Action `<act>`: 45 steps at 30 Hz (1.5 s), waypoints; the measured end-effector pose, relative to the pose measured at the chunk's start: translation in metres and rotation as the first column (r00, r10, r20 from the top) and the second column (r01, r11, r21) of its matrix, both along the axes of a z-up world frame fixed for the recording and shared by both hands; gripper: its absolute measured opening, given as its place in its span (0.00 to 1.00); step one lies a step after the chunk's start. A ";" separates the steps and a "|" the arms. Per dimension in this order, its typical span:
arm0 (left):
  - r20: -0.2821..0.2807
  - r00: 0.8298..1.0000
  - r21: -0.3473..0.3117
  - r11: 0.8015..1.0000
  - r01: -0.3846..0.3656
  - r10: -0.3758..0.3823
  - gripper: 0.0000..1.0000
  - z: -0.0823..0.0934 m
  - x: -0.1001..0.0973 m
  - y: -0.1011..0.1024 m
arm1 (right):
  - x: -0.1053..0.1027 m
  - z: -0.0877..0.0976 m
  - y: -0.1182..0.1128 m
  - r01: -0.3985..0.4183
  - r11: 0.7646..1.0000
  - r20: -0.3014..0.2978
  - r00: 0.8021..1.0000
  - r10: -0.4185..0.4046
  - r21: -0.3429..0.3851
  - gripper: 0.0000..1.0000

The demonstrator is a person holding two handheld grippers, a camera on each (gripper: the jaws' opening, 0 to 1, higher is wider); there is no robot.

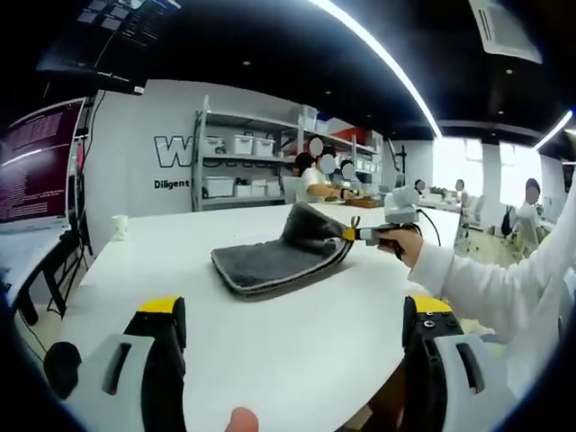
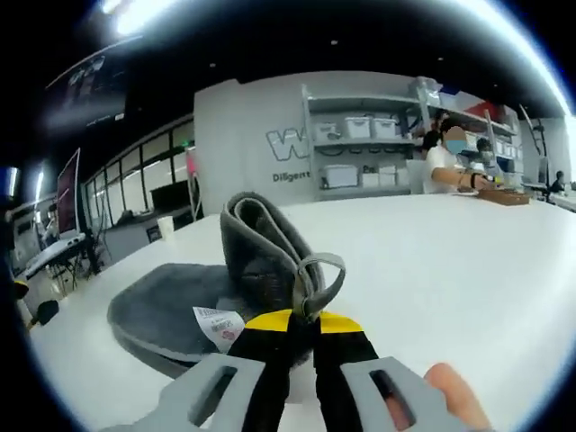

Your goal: Open the folded towel by lifting each exposed corner and separating the folded layers until the towel lies flat within the target outline without major curled edges

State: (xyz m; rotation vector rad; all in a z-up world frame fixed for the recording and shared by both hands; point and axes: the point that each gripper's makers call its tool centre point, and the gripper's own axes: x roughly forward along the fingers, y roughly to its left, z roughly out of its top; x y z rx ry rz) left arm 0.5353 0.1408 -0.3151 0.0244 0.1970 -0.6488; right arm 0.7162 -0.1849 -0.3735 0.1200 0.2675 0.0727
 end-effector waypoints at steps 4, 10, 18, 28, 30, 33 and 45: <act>0.005 1.000 0.006 1.000 -0.005 0.005 0.99 0.001 -0.001 -0.001 | -0.003 -0.010 -0.005 0.014 1.000 -0.030 0.999 -0.013 0.017 0.02; -0.013 1.000 0.023 1.000 -0.002 0.002 0.99 -0.003 0.000 -0.005 | -0.009 -0.021 -0.007 0.021 0.999 -0.045 0.999 -0.019 0.035 0.03; -0.013 1.000 0.023 1.000 0.005 -0.004 0.99 -0.002 0.003 -0.009 | -0.012 -0.031 -0.010 0.030 0.997 -0.054 0.998 -0.026 0.075 0.04; -0.020 1.000 0.020 1.000 -0.004 0.004 0.99 -0.003 0.007 -0.010 | -0.015 -0.018 -0.030 0.031 0.999 0.000 1.000 -0.031 -0.013 0.24; -0.019 1.000 0.023 1.000 -0.007 0.008 0.99 -0.002 0.008 -0.011 | -0.020 -0.010 -0.038 0.032 0.999 0.027 0.999 -0.032 -0.019 0.27; -0.031 0.999 0.041 0.999 -0.006 0.008 0.99 -0.004 0.010 -0.012 | -0.031 0.002 -0.049 0.035 0.999 0.050 0.998 -0.034 -0.030 0.33; -0.052 0.999 0.094 0.996 -0.003 0.008 0.99 -0.003 0.016 -0.023 | -0.099 0.061 -0.051 -0.060 0.996 0.149 0.986 0.068 -0.063 0.76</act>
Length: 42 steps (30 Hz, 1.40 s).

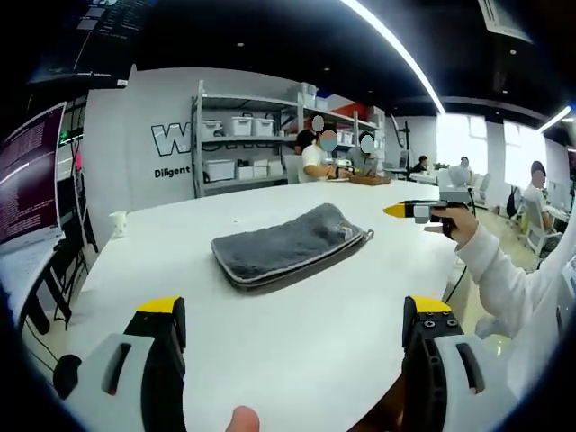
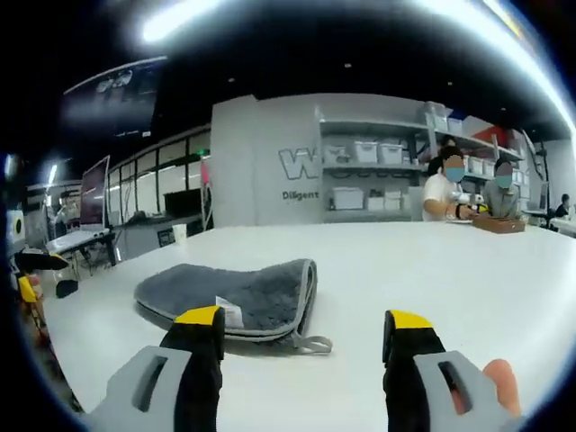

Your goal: Open the folded towel by lifting each exposed corner and separating the folded layers until the towel lies flat within the target outline without major curled edges

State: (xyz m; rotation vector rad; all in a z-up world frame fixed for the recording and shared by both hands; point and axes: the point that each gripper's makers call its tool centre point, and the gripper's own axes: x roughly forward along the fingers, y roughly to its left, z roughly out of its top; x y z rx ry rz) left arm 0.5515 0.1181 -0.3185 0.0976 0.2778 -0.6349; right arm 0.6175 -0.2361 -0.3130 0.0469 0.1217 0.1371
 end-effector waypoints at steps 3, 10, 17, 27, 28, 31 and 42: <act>-0.010 1.000 0.012 1.000 -0.004 0.005 0.99 -0.002 0.001 -0.006 | -0.015 0.013 0.005 -0.047 0.999 -0.025 0.999 0.047 -0.022 0.82; -0.008 1.000 0.012 1.000 -0.007 0.007 0.99 -0.001 0.000 -0.022 | -0.043 0.041 0.011 -0.087 0.995 0.005 0.996 0.088 -0.055 0.91; -0.003 1.000 0.024 0.999 -0.025 0.025 0.99 0.000 -0.004 -0.026 | -0.069 0.063 0.016 -0.156 0.988 0.037 0.987 0.157 -0.017 0.99; -0.027 1.000 0.036 0.999 -0.007 0.008 0.99 -0.007 -0.008 -0.039 | -0.079 0.046 0.027 -0.228 0.974 -0.070 0.971 0.227 -0.008 0.99; -0.031 1.000 0.036 0.999 -0.005 0.006 0.99 -0.009 -0.009 -0.040 | -0.079 0.044 0.030 -0.236 0.972 -0.081 0.969 0.234 -0.008 0.99; -0.043 0.999 0.042 0.999 -0.005 0.007 0.99 -0.012 -0.009 -0.042 | -0.082 0.040 0.035 -0.260 0.965 -0.102 0.961 0.257 -0.018 0.99; -0.071 0.997 0.050 0.999 0.003 0.001 0.99 -0.023 -0.005 -0.051 | -0.087 0.031 0.038 -0.292 0.956 -0.153 0.946 0.285 -0.027 0.99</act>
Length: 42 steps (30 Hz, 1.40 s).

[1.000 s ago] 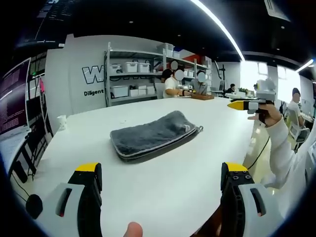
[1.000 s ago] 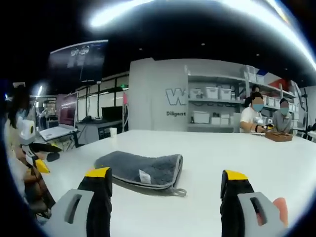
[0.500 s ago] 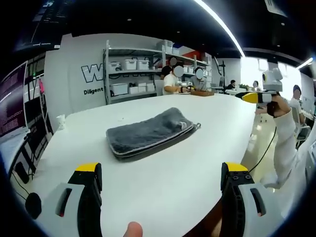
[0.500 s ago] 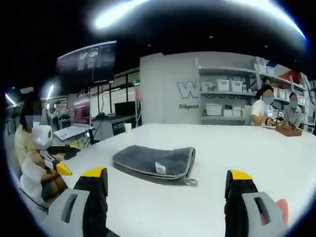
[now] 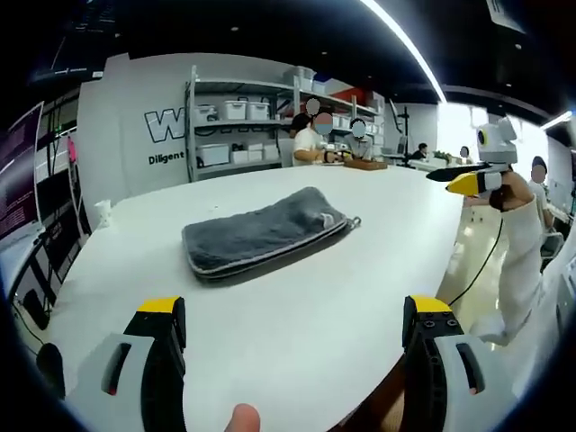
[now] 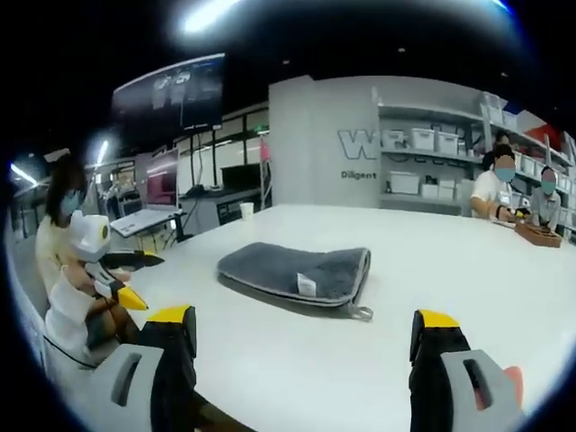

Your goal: Open the folded towel by lifting each exposed corner and separating the folded layers until the towel lies flat within the target outline without major curled edges

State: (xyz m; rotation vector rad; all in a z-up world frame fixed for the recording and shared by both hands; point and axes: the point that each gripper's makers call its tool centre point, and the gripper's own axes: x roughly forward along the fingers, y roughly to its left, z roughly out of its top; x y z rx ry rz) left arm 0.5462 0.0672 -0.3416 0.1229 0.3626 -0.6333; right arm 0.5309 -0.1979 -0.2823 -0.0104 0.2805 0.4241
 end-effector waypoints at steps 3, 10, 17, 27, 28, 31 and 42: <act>0.002 1.000 0.002 1.000 -0.002 0.002 0.99 -0.001 0.001 0.000 | -0.001 0.000 0.003 -0.005 1.000 -0.002 1.000 0.005 0.006 0.99; -0.041 0.999 -0.023 1.000 -0.011 0.010 0.99 -0.007 0.009 0.001 | -0.005 -0.001 0.006 -0.023 1.000 -0.015 1.000 0.023 0.000 0.99; -0.022 1.000 -0.030 1.000 0.000 0.000 0.99 -0.005 0.029 0.003 | -0.006 -0.003 0.008 -0.040 0.999 -0.020 0.999 0.040 -0.002 0.99; -0.050 0.995 -0.041 0.995 -0.088 0.086 0.99 -0.031 0.080 0.026 | -0.007 -0.002 0.009 -0.051 0.999 -0.020 0.999 0.051 0.001 0.99; -0.051 0.995 -0.045 0.995 -0.090 0.088 0.99 -0.032 0.082 0.026 | -0.007 -0.001 0.008 -0.050 0.999 -0.019 0.999 0.050 0.003 0.99; -0.033 0.995 -0.062 0.994 -0.095 0.093 0.99 -0.036 0.102 0.026 | -0.005 0.001 0.008 -0.044 0.999 -0.010 0.999 0.045 0.017 0.99; -0.032 0.988 0.057 0.987 -0.147 0.149 0.99 -0.072 0.139 0.037 | 0.000 0.001 0.009 -0.040 0.999 0.008 0.999 0.040 0.011 0.99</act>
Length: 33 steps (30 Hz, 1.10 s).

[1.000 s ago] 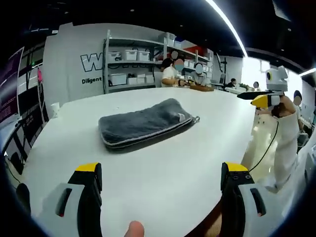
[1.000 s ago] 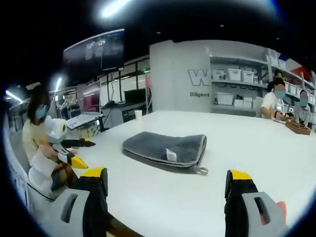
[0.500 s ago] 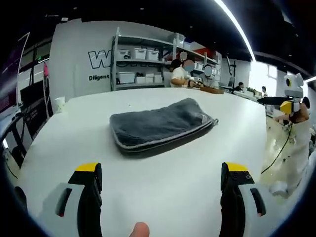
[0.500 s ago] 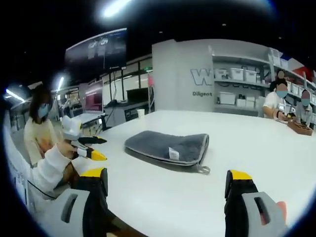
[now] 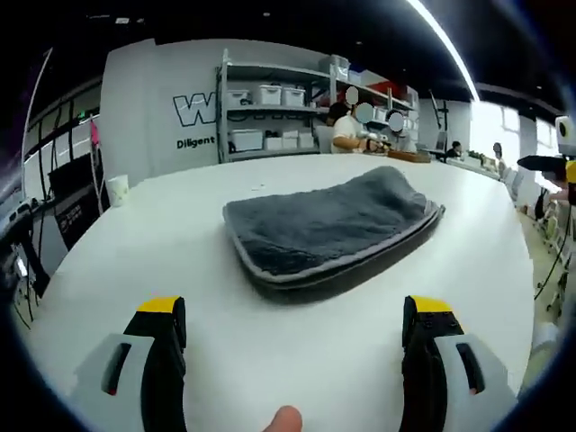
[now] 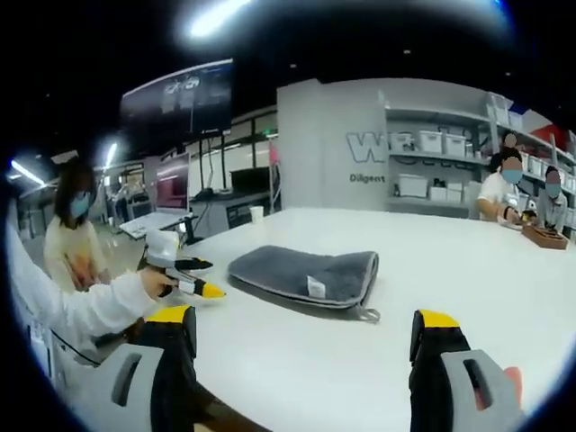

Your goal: Open the folded towel by lifting each exposed corner and separating the folded layers until the towel lies flat within the target outline without major curled edges

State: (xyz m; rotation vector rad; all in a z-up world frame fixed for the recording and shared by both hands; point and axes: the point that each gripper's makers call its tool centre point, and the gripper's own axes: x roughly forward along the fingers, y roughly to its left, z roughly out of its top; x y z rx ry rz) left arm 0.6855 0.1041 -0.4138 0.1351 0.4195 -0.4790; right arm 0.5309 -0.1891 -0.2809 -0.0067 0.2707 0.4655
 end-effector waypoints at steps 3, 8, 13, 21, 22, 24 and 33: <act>0.016 1.000 0.000 1.000 0.010 -0.010 0.96 -0.001 0.004 -0.001 | 0.001 -0.002 -0.003 0.011 1.000 -0.006 1.000 -0.011 0.001 0.99; 0.012 1.000 -0.025 1.000 0.012 -0.012 0.94 -0.003 0.008 -0.006 | 0.000 -0.009 -0.006 0.035 0.999 -0.037 0.999 -0.036 -0.015 0.99; 0.021 1.000 -0.021 1.000 0.020 -0.020 0.90 -0.004 0.011 -0.009 | -0.001 -0.013 -0.009 0.047 0.998 -0.057 0.997 -0.049 -0.034 0.99; 0.000 0.998 -0.061 0.997 0.056 -0.056 0.66 -0.012 0.014 -0.018 | -0.008 -0.006 -0.011 0.057 0.998 -0.051 0.997 -0.058 -0.022 0.99; 0.000 0.998 -0.070 0.996 0.061 -0.061 0.62 -0.011 0.014 -0.019 | -0.007 -0.006 -0.012 0.063 0.998 -0.048 0.997 -0.064 -0.016 0.99; -0.008 0.998 -0.078 0.995 0.065 -0.066 0.54 -0.010 0.013 -0.018 | -0.005 -0.006 -0.013 0.072 0.997 -0.045 0.996 -0.073 -0.011 0.99; 0.018 0.995 -0.027 0.995 0.095 -0.094 0.27 -0.008 0.011 -0.011 | -0.004 -0.007 -0.010 0.074 0.997 -0.047 0.996 -0.074 -0.012 0.99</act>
